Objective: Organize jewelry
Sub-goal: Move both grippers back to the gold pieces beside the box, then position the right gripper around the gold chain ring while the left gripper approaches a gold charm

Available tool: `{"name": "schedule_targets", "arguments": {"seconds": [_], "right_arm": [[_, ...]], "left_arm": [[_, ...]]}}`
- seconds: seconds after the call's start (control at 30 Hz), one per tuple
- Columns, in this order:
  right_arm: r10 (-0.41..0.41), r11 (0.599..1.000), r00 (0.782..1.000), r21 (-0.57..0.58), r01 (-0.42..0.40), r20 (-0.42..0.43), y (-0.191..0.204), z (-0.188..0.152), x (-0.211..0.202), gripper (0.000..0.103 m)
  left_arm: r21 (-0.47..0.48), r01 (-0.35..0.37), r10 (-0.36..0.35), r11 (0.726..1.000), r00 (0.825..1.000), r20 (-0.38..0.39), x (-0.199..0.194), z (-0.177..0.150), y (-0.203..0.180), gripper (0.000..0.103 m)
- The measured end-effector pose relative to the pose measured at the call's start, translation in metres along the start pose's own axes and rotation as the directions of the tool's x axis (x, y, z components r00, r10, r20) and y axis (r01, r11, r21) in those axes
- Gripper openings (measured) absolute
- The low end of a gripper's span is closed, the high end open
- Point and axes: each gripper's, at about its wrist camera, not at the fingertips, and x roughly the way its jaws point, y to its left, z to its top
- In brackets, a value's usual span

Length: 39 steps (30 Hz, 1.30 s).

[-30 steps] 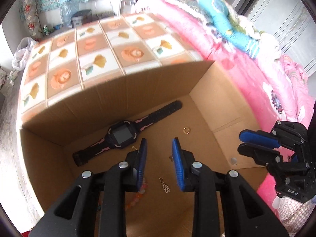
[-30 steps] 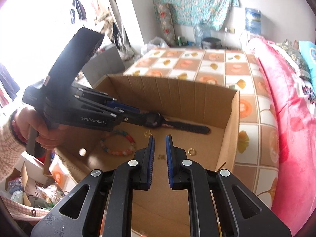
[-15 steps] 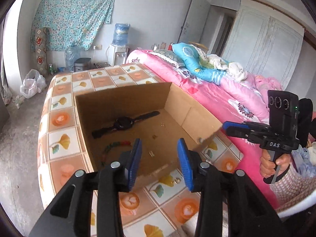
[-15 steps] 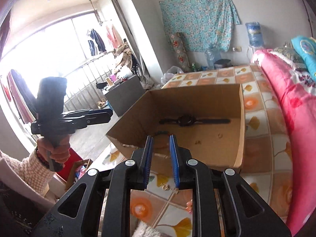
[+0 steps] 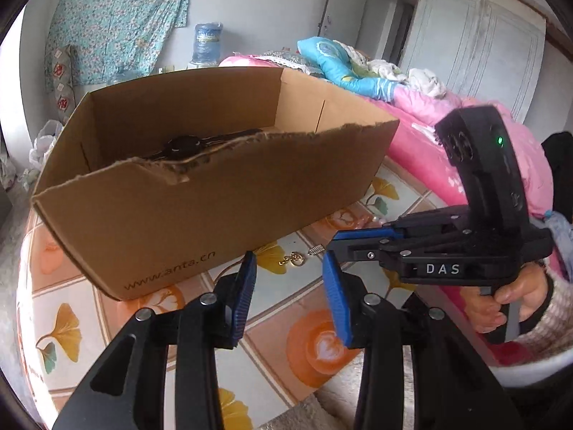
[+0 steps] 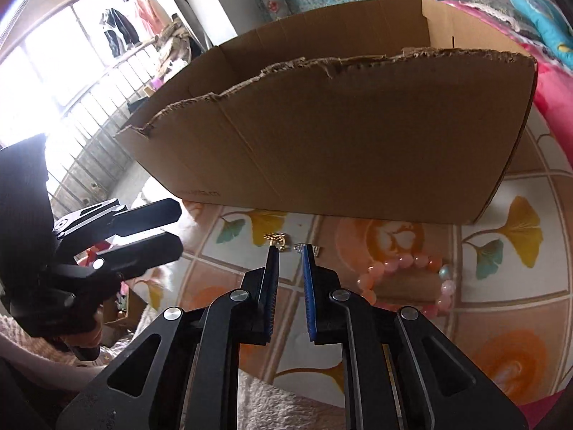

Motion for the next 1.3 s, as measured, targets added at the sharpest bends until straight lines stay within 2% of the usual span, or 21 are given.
{"name": "schedule_targets", "arguments": {"seconds": [0.17, 0.33, 0.5, 0.73, 0.9, 1.3], "right_arm": [[-0.009, 1.0, 1.0, 0.002, 0.009, -0.003, -0.003, 0.006, 0.007, 0.012], [0.008, 1.0, 1.0, 0.019, -0.008, -0.004, -0.013, 0.008, 0.01, 0.012], [0.025, 0.999, 1.0, 0.025, -0.025, 0.0, -0.018, 0.005, 0.01, 0.012], [0.038, 0.999, 0.999, 0.03, -0.038, 0.005, -0.032, 0.005, 0.006, 0.013], [0.041, 0.998, 0.999, 0.039, -0.041, 0.012, -0.038, 0.003, 0.0, 0.013], [0.038, 0.998, 0.999, 0.044, -0.039, 0.021, -0.04, 0.0, -0.005, 0.013]], "left_arm": [[0.118, -0.011, 0.016, 0.993, 0.999, -0.042, 0.033, -0.003, -0.017, 0.037], [0.126, -0.026, 0.037, 0.992, 0.996, -0.085, 0.055, -0.003, -0.016, 0.033], [0.159, -0.035, 0.049, 0.987, 0.995, -0.087, 0.062, 0.002, -0.019, 0.032], [0.224, -0.027, 0.049, 0.974, 0.995, -0.091, 0.07, 0.007, -0.025, 0.022], [0.24, -0.012, 0.038, 0.971, 0.994, -0.103, 0.072, 0.01, -0.024, 0.014], [0.219, 0.002, 0.02, 0.976, 0.995, -0.098, 0.067, 0.009, -0.019, 0.012]]}}
